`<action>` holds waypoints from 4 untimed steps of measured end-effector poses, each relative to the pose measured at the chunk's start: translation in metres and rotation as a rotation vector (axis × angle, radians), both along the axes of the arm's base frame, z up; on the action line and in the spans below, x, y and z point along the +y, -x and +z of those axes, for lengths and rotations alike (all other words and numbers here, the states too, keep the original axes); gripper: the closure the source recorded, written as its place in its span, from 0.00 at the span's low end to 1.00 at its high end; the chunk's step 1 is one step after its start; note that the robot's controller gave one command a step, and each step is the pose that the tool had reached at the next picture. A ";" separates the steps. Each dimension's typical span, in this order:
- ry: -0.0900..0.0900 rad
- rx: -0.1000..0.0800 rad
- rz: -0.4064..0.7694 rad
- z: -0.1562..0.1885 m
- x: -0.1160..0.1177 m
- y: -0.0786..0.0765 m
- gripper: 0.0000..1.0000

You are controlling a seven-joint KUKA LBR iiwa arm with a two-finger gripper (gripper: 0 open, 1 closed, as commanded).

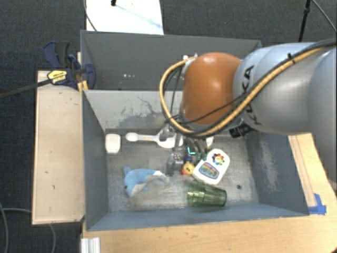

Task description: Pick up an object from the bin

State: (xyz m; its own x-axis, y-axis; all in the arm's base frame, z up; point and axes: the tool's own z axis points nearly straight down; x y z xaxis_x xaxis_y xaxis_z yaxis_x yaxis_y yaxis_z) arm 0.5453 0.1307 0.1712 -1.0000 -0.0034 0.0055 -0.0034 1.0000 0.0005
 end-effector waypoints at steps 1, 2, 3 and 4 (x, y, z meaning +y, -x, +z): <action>-0.001 -0.008 -0.004 0.004 -0.001 -0.002 0.00; -0.001 -0.015 0.095 -0.023 0.011 0.003 0.00; -0.001 -0.004 0.283 -0.035 0.036 0.017 0.00; -0.001 -0.007 0.183 -0.035 0.050 0.025 0.00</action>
Offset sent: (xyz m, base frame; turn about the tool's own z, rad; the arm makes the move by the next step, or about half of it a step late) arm -0.0251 0.0445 -0.1012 -0.3407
